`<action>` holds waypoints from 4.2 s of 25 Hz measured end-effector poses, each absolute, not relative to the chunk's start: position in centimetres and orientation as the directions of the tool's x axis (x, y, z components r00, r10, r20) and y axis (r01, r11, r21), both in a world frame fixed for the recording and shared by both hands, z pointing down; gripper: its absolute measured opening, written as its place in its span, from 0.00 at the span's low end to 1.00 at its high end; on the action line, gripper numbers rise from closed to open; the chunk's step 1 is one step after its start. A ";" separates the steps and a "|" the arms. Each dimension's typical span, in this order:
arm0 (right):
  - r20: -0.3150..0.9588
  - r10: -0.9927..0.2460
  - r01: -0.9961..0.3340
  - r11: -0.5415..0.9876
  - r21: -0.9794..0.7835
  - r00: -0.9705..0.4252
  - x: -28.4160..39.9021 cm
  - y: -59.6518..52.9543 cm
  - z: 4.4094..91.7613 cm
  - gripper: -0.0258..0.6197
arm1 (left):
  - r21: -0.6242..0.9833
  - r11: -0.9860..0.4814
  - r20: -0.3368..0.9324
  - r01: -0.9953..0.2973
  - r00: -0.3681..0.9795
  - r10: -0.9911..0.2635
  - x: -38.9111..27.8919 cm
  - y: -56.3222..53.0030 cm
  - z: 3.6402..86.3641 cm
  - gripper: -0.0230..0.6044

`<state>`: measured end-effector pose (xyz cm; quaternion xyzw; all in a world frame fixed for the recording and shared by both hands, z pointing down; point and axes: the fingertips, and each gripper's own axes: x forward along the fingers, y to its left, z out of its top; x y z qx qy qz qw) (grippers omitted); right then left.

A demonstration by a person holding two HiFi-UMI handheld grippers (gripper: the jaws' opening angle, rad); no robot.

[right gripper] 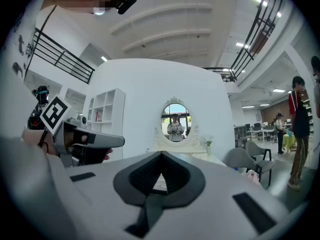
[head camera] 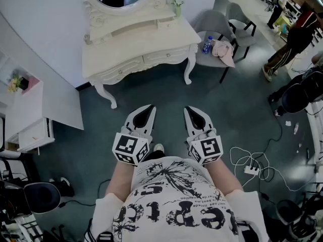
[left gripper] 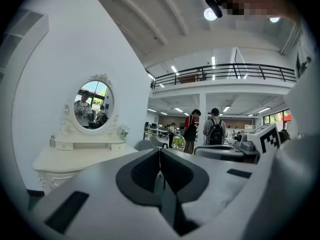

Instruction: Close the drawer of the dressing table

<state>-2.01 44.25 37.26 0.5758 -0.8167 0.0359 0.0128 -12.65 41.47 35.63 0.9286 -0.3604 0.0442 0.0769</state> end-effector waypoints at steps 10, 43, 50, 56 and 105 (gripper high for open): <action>0.083 -0.935 -0.938 0.343 -0.048 -0.346 -2.6 42.6 38.0 0.07 | 0.139 -0.724 0.139 -0.676 0.737 -0.661 -13.2 39.5 36.3 0.07; 0.095 -0.928 -0.932 0.357 -0.063 -0.361 1.9 15.1 41.1 0.07 | 0.185 -0.621 0.189 -0.761 0.648 -0.738 -11.5 14.8 40.3 0.07; 0.093 -0.888 -0.893 0.447 -0.051 -0.450 8.7 5.1 40.0 0.07 | 0.188 -0.553 0.161 -0.812 0.581 -0.798 -4.2 5.9 38.8 0.07; 0.126 -0.867 -0.876 0.479 -0.057 -0.482 14.7 -1.5 41.2 0.07 | 0.195 -0.509 0.161 -0.839 0.539 -0.827 1.5 0.4 39.1 0.07; 0.630 -0.598 -0.837 0.522 -0.163 -0.495 11.2 -34.8 64.7 0.25 | 0.248 -0.388 0.343 -0.888 0.455 -0.822 -3.6 -32.5 50.1 0.07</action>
